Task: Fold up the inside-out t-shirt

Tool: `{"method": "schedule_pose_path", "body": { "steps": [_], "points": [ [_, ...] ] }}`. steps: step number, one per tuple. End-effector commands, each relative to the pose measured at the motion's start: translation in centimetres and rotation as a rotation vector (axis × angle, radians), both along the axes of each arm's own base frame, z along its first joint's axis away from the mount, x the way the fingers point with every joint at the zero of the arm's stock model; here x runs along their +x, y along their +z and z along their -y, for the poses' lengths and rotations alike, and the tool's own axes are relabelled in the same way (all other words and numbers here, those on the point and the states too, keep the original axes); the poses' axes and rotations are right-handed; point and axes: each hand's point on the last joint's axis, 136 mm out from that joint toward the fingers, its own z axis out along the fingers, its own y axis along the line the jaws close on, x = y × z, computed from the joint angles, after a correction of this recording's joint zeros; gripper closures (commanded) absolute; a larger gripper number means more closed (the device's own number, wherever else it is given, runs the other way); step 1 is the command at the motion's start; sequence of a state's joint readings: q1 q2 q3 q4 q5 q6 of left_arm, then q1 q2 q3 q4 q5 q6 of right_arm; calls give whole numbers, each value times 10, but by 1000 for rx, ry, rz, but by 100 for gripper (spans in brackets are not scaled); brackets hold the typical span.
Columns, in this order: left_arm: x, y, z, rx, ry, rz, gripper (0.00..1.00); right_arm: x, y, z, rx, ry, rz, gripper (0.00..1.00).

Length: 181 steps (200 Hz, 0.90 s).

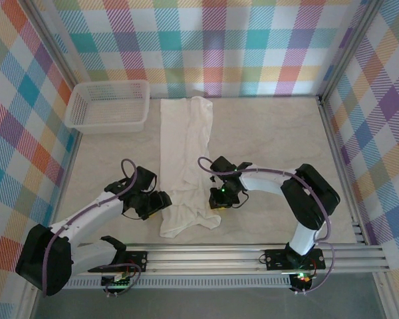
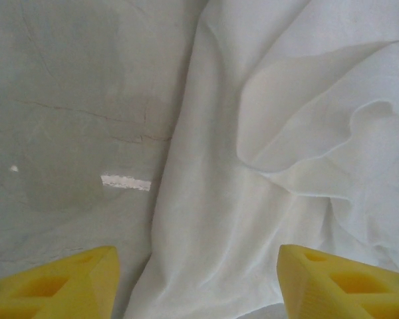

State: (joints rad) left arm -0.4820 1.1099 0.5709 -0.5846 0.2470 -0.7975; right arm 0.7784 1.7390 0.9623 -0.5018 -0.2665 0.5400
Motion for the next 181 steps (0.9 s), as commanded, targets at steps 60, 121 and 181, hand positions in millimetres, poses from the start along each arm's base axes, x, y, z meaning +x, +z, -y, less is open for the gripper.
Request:
{"method": "schedule_pose_path", "body": {
  "steps": [60, 121, 181],
  "points": [
    [8, -13, 16, -70, -12, -13, 46, -4, 33, -12, 151, 30, 75, 100],
    [4, -34, 8, -5, -5, -64, 56, -4, 29, -13, 144, 31, 53, 100],
    [-2, -25, -13, 132, -50, -82, 46, -4, 25, -13, 132, 26, 42, 100]
  ]
}}
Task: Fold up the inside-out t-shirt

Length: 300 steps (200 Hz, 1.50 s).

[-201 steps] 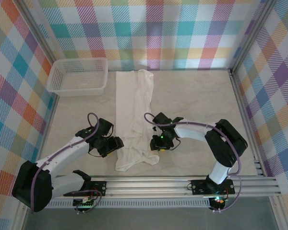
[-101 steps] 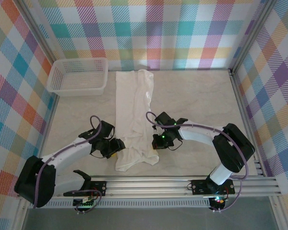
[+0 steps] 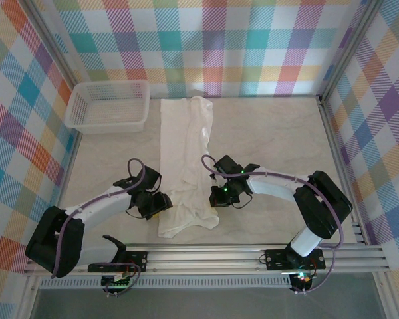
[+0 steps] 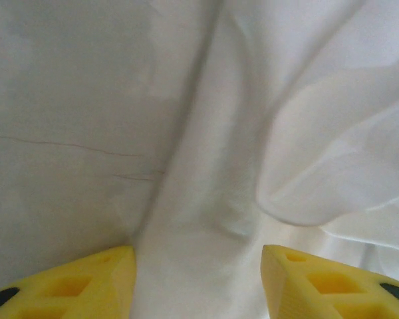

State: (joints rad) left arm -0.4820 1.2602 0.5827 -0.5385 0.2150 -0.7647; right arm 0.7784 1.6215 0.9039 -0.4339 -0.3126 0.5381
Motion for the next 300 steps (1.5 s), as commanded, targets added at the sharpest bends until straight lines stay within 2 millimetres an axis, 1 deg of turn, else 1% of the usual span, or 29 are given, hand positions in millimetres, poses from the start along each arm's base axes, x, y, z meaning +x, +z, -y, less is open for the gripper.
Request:
{"method": "schedule_pose_path", "body": {
  "steps": [1, 15, 26, 43, 51, 66, 84, 104, 113, 139, 159, 169, 189, 195, 204, 218, 233, 240, 249, 259, 271, 300],
  "points": [
    [-7, 1, -9, 50, -32, -27, 47, -2, -3, -4, 9, 13, -19, 100],
    [-5, -2, 4, -11, -46, -41, 46, -2, -4, -5, 6, 14, -24, 100],
    [-4, -5, 7, -16, -43, -54, 46, -2, -3, -4, 4, 13, -23, 100],
    [-1, -5, 9, -21, -49, -44, 47, -2, -3, -3, 2, 10, -19, 100],
    [2, -4, 12, -36, -52, -34, 51, -3, -3, -3, 0, 8, -19, 100],
    [5, -3, 19, -74, -53, -27, 62, -3, -4, -2, -1, 7, -20, 100],
    [7, -2, 26, -111, -45, -23, 73, -3, -4, -3, -2, 7, -24, 100],
    [6, 0, 24, -106, -44, -21, 82, -2, -5, -3, -5, 5, -27, 100],
    [5, 1, 24, -103, -43, -18, 84, -2, -5, -3, -6, 6, -28, 100],
    [2, 4, 21, -102, -41, -10, 85, -2, -6, -4, -5, 8, -32, 100],
    [-1, 1, 17, -88, -28, -17, 84, -2, -6, -4, -5, 8, -35, 100],
    [-2, -1, 16, -84, -25, -20, 81, -3, -7, -4, -7, 10, -35, 100],
    [-3, -6, 13, -63, -20, -36, 65, -2, -6, -3, -7, 7, -29, 100],
    [-4, -8, 12, -54, -20, -42, 64, -3, -6, -3, -9, 6, -30, 100],
    [-5, -10, 12, -50, -23, -50, 64, -2, -6, -2, -10, 3, -30, 100],
    [-6, -14, 14, -59, -28, -65, 71, -2, -6, -2, -11, 4, -30, 100],
    [-7, -16, 16, -64, -32, -71, 82, -2, -7, -1, -17, 1, -30, 100],
    [-7, -15, 15, -61, -32, -68, 90, -2, -8, 0, -25, -3, -25, 100],
    [-9, -13, 14, -57, -34, -69, 100, -2, -7, 5, -41, -18, -18, 100],
    [-11, -9, 12, -58, -33, -66, 100, -2, -5, 10, -47, -39, -6, 100],
    [-20, -4, 11, -68, -28, -69, 100, -7, -3, 17, -41, -61, 6, 100],
    [-55, 3, 11, -109, -12, -92, 100, -34, -4, 36, -44, -82, -40, 100]
  ]
}}
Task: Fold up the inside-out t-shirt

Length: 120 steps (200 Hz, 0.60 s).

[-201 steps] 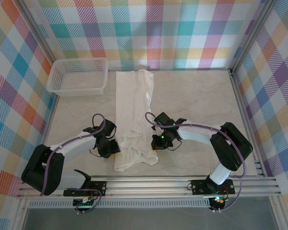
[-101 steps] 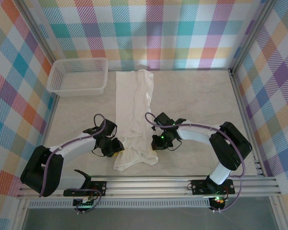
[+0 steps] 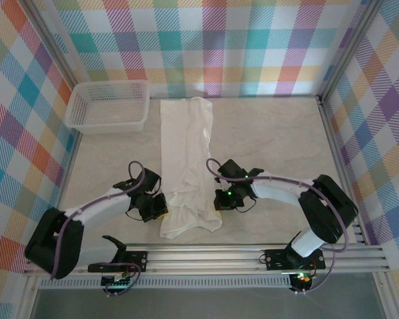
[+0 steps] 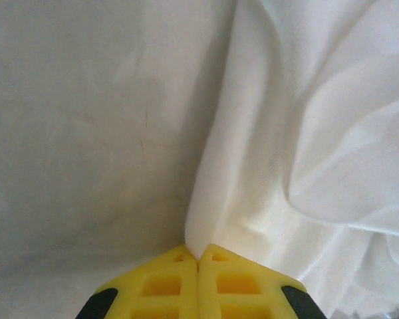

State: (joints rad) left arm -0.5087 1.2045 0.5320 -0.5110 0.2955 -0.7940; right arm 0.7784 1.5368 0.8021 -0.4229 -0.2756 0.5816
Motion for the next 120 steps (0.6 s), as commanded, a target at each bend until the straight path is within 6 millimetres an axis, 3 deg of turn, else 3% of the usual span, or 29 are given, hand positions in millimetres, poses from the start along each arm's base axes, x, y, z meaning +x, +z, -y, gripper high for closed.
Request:
{"method": "schedule_pose_path", "body": {
  "steps": [1, 27, 49, 79, 120],
  "points": [
    [-40, 1, -3, -22, 8, -75, 100, -22, 2, 15, -13, -33, -41, 100],
    [-61, 11, -4, -55, 35, -78, 100, -44, 15, 23, -5, -32, -61, 100],
    [-53, 35, 1, -105, 66, -14, 100, -38, 37, 25, 9, -54, -4, 100],
    [-15, 82, -1, -34, 54, 129, 100, 3, 84, 18, 26, -88, 161, 100],
    [65, 147, -24, 152, 72, 378, 100, 85, 142, 4, 97, -133, 372, 100]
  ]
}}
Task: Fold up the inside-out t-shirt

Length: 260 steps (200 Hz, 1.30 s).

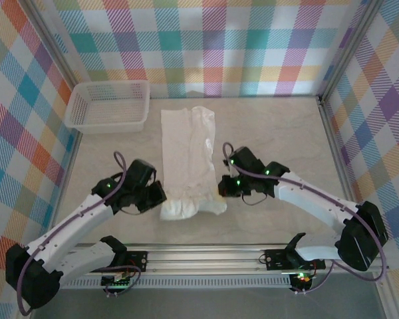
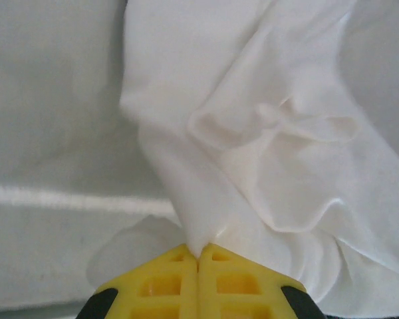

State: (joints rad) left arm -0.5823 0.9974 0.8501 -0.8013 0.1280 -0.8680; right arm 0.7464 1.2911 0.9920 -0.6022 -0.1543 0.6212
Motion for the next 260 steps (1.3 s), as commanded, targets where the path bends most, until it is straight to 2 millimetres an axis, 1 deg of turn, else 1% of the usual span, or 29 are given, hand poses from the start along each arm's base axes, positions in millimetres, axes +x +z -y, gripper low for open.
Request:
{"method": "schedule_pose_path", "body": {
  "steps": [1, 24, 32, 50, 75, 85, 87, 94, 99, 110, 134, 145, 156, 160, 170, 174, 181, 188, 201, 210, 222, 226, 231, 233, 234, 240, 252, 253, 260],
  "points": [
    [41, 26, -28, 160, 33, 127, 100, 48, 26, -1, -10, -22, 133, 100],
    [91, 50, -30, 136, 78, 210, 100, 93, 53, -8, 24, -23, 224, 100],
    [110, 54, -32, 127, 97, 231, 100, 110, 61, -10, 29, -22, 259, 100],
    [153, 56, -33, 75, 134, 253, 100, 148, 66, -16, 20, -23, 307, 100],
    [209, 48, -31, 48, 141, 256, 100, 200, 61, -25, 45, -33, 312, 100],
    [228, 40, -31, 59, 137, 246, 100, 218, 57, -29, 54, -37, 319, 100],
    [232, 42, -31, 58, 135, 252, 100, 222, 56, -30, 55, -37, 319, 100],
    [245, 32, -30, 67, 132, 236, 100, 234, 52, -32, 62, -38, 319, 100],
    [255, 29, -30, 67, 130, 234, 100, 243, 49, -32, 63, -44, 317, 100],
    [271, 17, -30, 82, 131, 214, 100, 260, 41, -34, 79, -54, 304, 100],
    [307, 9, -35, 89, 155, 228, 100, 294, 24, -39, 95, -58, 290, 100],
    [319, 4, -41, 102, 175, 227, 94, 307, 17, -40, 90, -61, 293, 100],
    [332, -3, -44, 96, 185, 225, 84, 320, 9, -39, 93, -71, 283, 94],
    [337, -5, -46, 99, 187, 223, 80, 325, 6, -39, 98, -77, 277, 90],
    [348, -12, -53, 112, 195, 211, 72, 337, 4, -38, 117, -82, 269, 71],
    [353, -11, -54, 112, 189, 218, 66, 341, 5, -37, 119, -86, 267, 64],
    [360, -11, -57, 114, 177, 220, 59, 348, 8, -34, 117, -84, 270, 55],
    [365, -8, -59, 118, 165, 217, 54, 354, 16, -31, 114, -80, 276, 52],
    [370, 11, -64, 118, 145, 241, 49, 359, 34, -19, 102, -92, 281, 49],
    [366, 21, -67, 117, 140, 246, 48, 357, 48, -7, 99, -111, 274, 48],
    [352, 32, -65, 94, 122, 247, 46, 344, 55, 3, 92, -118, 240, 48],
    [346, 34, -63, 82, 114, 249, 46, 337, 54, 5, 85, -116, 229, 48],
    [336, 33, -59, 64, 104, 241, 45, 329, 47, 8, 78, -116, 207, 48],
    [332, 28, -59, 59, 102, 230, 45, 325, 49, 8, 82, -115, 207, 48],
    [330, 27, -58, 56, 100, 229, 45, 323, 45, 8, 80, -115, 197, 48],
    [315, 27, -56, 41, 100, 222, 45, 310, 42, 10, 97, -115, 181, 48],
    [284, 12, -54, 24, 107, 189, 44, 281, 23, 13, 138, -132, 139, 48],
    [283, 14, -54, 20, 108, 196, 44, 279, 22, 13, 142, -135, 137, 48],
    [263, 0, -51, 7, 105, 166, 44, 260, 9, 16, 160, -149, 112, 48]
  ]
}}
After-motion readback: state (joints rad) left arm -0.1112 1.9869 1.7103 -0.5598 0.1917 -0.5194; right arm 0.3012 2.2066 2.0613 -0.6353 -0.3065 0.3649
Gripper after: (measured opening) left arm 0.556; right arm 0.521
